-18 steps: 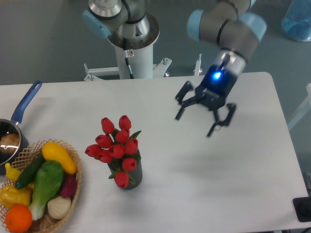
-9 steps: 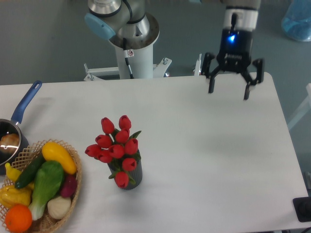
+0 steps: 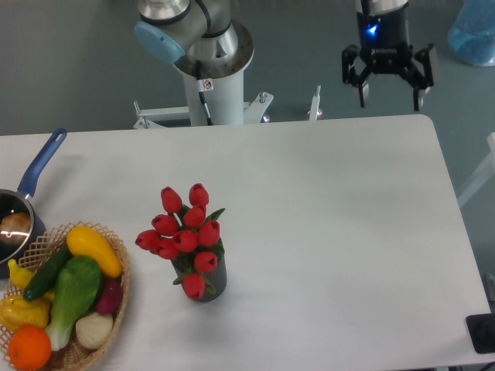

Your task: Insert the flowers into the vase

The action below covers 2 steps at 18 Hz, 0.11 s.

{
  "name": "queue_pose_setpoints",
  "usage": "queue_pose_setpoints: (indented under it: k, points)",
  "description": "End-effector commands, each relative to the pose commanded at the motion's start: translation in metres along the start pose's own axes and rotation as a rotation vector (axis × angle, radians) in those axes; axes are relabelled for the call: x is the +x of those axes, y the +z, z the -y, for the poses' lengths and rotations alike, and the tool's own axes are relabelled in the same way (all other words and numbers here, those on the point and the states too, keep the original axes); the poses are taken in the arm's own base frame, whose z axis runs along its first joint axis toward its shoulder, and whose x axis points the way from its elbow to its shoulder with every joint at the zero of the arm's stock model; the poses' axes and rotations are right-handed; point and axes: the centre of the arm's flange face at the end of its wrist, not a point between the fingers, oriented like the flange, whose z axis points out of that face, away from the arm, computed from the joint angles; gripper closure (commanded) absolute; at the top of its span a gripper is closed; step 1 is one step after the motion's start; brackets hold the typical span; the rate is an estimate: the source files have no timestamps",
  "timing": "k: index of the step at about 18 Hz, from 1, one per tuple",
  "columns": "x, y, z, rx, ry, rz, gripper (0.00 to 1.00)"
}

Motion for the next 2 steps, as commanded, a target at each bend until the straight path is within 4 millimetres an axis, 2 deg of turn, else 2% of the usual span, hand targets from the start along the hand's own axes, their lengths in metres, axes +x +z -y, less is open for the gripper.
queue_pose_setpoints:
  k: [2]
  points:
    - [-0.0024, -0.0016, -0.0003, 0.001, -0.001, 0.005, 0.00]
